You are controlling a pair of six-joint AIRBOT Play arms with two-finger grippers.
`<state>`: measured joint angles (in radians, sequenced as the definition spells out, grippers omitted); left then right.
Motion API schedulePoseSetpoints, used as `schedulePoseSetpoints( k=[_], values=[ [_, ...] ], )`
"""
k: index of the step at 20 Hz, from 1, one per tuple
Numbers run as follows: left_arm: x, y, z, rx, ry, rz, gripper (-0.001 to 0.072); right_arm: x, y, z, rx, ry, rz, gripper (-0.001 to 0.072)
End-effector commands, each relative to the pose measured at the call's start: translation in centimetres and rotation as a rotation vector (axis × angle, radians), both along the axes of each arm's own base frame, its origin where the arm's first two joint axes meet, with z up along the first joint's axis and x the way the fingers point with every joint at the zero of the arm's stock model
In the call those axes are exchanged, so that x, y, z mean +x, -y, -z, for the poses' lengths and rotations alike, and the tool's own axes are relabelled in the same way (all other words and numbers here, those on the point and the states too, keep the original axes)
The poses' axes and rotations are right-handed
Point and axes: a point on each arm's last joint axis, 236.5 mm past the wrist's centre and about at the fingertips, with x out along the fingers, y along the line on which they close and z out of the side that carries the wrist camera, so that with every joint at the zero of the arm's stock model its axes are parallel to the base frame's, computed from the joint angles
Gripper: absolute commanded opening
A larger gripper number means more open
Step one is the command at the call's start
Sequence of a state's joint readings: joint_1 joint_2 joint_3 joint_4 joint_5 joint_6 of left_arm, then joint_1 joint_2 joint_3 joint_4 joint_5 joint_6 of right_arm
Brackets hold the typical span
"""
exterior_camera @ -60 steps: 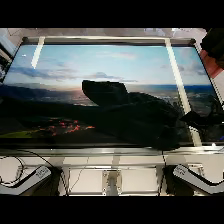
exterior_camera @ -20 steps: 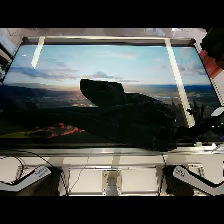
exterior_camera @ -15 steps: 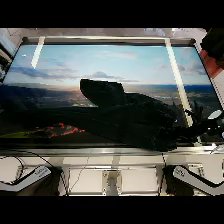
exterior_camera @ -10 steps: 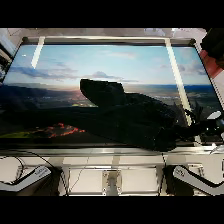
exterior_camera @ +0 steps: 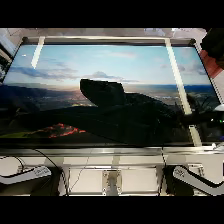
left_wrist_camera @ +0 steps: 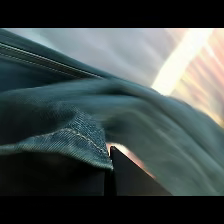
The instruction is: Fold the clothes and pants, and hang the long-sleeved shirts on hangers.
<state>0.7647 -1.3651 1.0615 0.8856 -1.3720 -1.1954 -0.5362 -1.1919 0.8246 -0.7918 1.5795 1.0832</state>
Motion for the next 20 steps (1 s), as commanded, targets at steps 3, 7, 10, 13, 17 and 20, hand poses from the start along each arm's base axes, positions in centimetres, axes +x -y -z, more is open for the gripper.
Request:
schedulePoseSetpoints(
  k=[3,7,10,13,17,20],
  values=[
    [16.0,11.9,-4.0,-0.399,0.343,-0.043,0.0023,15.4,5.9,-5.8,-0.214,0.346,0.200,0.0017],
    [27.3,16.7,-13.6,-0.466,0.641,-0.013,0.0023,25.0,10.6,-10.8,-0.213,0.437,0.291,0.0017],
    [30.1,16.4,-24.5,-0.430,0.892,0.053,0.0022,28.7,13.5,-18.6,-0.304,0.666,0.309,0.0017],
    [28.3,12.3,-31.7,-0.339,1.048,0.028,0.0022,28.2,17.9,-24.7,-0.377,0.820,0.465,0.0017],
    [23.6,7.1,-29.5,-0.054,0.910,0.081,0.0022,23.0,22.3,-22.1,-0.476,0.679,0.489,0.0017],
    [18.4,2.1,-22.2,0.201,0.594,0.186,0.0023,16.6,27.0,-16.8,-0.623,0.409,0.443,0.0018]
  ],
)
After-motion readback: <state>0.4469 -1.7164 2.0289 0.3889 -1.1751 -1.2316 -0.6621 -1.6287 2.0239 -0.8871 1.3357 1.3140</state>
